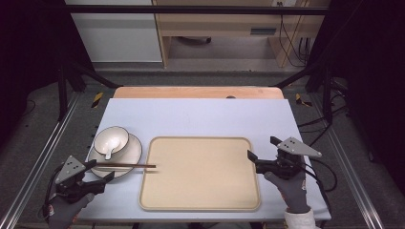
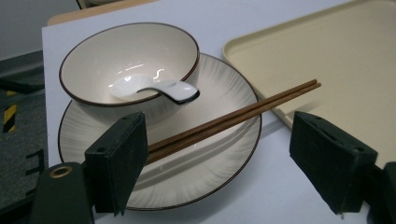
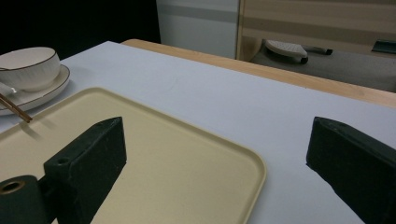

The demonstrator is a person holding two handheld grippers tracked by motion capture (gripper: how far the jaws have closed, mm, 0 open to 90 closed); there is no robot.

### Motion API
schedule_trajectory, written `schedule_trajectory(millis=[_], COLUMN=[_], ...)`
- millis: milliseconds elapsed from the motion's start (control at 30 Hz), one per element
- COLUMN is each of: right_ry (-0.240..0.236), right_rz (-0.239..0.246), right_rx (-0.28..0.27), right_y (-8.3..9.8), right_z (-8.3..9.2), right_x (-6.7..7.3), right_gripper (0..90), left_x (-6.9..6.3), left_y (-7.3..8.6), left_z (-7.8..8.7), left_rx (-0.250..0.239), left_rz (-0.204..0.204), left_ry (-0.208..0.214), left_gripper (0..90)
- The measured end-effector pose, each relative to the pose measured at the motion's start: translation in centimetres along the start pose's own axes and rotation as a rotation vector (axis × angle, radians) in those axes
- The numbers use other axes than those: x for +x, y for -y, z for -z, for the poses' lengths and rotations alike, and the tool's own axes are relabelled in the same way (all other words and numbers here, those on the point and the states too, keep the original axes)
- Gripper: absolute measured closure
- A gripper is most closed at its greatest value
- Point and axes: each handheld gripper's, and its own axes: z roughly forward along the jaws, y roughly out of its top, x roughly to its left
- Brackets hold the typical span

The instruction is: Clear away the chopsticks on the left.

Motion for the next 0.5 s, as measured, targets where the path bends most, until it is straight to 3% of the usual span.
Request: schedule_trajectory(millis=[500], right_ry=[-0.001], right_rz=[-0.003], right_rx=[0.006], right_y=[0.0], right_z=[-0.1], right_x=[0.0], right_gripper=[5.1], left_x=[1.3], left_y=[1.1], left_z=[-3.1], left_rx=[0.081], left_rz=[-0.045], left_ry=[-0.029], left_gripper=[31.6])
